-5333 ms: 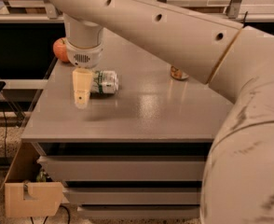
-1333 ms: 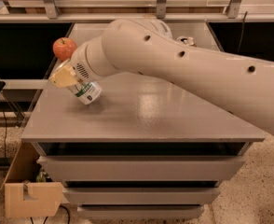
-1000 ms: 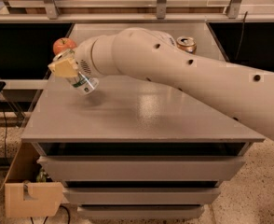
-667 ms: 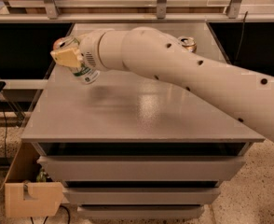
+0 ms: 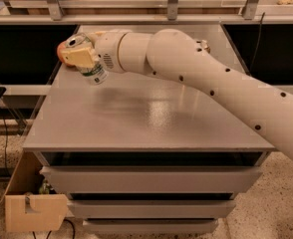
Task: Place 7up can upright
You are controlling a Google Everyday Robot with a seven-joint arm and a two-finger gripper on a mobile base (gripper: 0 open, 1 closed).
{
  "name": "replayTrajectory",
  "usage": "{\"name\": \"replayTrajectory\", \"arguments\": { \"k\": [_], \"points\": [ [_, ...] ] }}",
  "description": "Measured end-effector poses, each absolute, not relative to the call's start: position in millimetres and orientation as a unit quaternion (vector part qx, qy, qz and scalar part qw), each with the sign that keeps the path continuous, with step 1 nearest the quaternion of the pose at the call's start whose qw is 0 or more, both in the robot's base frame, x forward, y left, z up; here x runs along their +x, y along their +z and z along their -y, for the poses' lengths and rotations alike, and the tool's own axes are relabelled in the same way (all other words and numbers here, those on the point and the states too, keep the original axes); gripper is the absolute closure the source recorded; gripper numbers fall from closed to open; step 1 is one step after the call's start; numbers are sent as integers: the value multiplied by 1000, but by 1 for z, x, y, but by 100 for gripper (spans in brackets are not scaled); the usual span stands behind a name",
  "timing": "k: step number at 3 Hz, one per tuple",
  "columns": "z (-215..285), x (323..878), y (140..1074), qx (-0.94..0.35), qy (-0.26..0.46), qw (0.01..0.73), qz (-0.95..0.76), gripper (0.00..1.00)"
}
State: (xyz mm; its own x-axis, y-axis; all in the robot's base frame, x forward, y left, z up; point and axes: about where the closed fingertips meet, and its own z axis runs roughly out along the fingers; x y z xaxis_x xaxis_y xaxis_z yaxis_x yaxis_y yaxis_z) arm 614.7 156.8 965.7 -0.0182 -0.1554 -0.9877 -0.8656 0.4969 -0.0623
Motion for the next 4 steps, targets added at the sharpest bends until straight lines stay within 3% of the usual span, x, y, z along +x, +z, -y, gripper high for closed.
{"name": "replayTrajectory", "arguments": {
  "k": [4],
  "points": [
    [-164,612,948,-348,367,584,-635,100]
  ]
}}
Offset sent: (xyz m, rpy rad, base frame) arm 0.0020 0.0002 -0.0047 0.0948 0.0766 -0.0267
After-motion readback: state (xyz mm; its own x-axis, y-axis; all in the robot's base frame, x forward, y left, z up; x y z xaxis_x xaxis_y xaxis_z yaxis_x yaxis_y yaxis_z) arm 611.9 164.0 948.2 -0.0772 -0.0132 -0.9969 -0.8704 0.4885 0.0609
